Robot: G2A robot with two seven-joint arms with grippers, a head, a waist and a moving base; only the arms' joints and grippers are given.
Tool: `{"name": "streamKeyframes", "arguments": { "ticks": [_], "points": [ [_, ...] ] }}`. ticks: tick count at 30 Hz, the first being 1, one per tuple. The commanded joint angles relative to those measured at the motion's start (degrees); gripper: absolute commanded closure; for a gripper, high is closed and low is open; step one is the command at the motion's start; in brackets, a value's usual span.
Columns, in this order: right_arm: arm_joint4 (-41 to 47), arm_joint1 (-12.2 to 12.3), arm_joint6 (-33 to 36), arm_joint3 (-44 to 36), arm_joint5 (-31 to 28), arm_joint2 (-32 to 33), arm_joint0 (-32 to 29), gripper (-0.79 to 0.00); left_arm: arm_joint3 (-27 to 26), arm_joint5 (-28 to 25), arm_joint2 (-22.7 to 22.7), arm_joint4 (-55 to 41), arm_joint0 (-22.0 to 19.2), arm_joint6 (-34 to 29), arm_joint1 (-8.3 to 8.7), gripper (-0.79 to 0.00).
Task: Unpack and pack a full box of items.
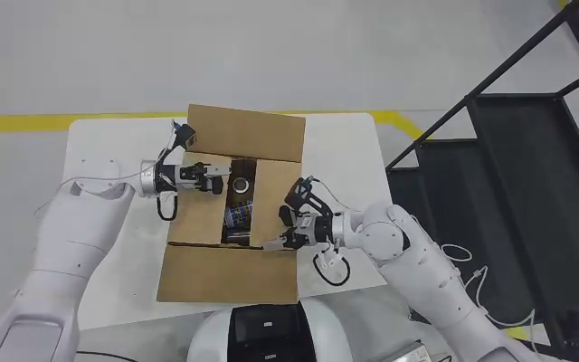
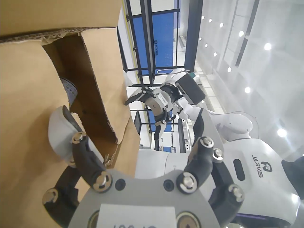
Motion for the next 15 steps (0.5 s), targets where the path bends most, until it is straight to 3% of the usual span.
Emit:
{"name": "streamKeyframes", "arguments": {
  "ticks": [1,9,15],
  "points": [
    [1.31,0.39,0.07,-1.27,-1.01,1.56,-1.03,-0.785,-0.39,0.11,-0.32,0.39,0.24,0.14,0.16,-0.785],
    [4.6,2.99,3.91,-6.35,-4.41,12.52,-10.44,-0.785,-2.72,-1.64,-5.05,-7.0,1.69,-1.17,0.97,-0.785],
    [3.41,4.08,5.24,-7.41,-4.61,15.37,-18.28,-0.785,-4.68,-2.59,-8.73,-8.23,2.25,-0.73,1.85,-0.785]
  ]
}}
